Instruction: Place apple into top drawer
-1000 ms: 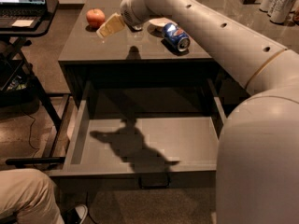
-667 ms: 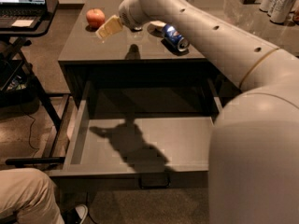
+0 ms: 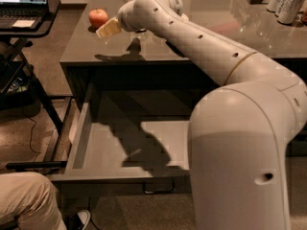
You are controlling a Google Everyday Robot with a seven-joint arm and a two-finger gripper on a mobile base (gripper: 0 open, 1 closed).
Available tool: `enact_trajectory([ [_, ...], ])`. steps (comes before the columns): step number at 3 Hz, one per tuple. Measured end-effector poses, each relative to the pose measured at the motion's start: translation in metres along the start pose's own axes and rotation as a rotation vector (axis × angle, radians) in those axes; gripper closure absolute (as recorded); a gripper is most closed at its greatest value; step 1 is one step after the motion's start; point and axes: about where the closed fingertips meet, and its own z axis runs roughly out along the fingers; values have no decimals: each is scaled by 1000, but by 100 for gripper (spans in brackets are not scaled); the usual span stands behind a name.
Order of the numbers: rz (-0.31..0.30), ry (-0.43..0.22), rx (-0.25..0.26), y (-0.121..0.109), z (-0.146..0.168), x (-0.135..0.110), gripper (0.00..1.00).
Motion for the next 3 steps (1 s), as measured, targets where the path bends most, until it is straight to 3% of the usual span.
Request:
enact_trajectory([
  [2,20,-96,-21,-3,46,-13,0],
  [3,23,-135,-84,5,80,-25,0],
])
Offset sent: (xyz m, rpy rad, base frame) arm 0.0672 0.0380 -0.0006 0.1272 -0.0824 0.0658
